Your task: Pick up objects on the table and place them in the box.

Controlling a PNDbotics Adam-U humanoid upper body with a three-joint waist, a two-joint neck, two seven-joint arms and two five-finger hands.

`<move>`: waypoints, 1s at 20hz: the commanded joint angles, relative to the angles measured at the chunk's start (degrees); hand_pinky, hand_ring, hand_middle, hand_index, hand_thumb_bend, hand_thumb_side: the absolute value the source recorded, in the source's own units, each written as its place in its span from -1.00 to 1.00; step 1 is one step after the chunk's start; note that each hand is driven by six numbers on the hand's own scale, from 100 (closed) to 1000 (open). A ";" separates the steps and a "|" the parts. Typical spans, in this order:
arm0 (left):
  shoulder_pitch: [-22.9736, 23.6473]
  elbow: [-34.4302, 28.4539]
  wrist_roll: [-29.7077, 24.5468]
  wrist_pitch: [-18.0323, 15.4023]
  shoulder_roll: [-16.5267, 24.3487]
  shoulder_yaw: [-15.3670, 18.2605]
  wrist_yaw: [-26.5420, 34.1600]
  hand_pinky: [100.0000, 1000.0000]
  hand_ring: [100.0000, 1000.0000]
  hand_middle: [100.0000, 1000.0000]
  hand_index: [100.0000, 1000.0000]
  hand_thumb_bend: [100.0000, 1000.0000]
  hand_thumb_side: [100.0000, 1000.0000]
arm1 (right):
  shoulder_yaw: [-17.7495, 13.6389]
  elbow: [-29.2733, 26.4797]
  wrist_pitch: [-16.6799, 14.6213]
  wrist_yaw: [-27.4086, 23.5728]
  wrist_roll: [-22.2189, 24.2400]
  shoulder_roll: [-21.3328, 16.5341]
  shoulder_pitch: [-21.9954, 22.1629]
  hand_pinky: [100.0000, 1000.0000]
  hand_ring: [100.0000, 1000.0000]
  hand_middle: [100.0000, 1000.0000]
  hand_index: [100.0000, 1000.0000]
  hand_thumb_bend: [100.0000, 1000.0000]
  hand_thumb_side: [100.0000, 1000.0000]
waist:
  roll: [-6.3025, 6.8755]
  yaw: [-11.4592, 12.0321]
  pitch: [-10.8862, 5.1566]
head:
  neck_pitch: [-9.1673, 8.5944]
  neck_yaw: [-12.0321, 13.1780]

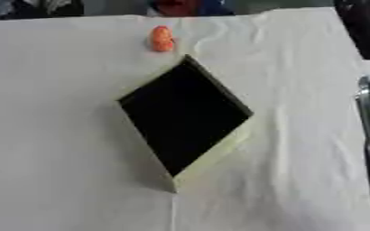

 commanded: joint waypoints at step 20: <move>-19.11 15.25 -11.07 2.65 13.81 -9.04 -4.37 0.18 0.28 0.42 0.51 -1.00 0.08 | 0.07 -0.86 -0.13 0.22 0.40 -1.27 -1.31 0.38 0.66 0.22 0.51 -1.00 0.40 | 0.63 -1.62 -0.56 | -0.22 1.24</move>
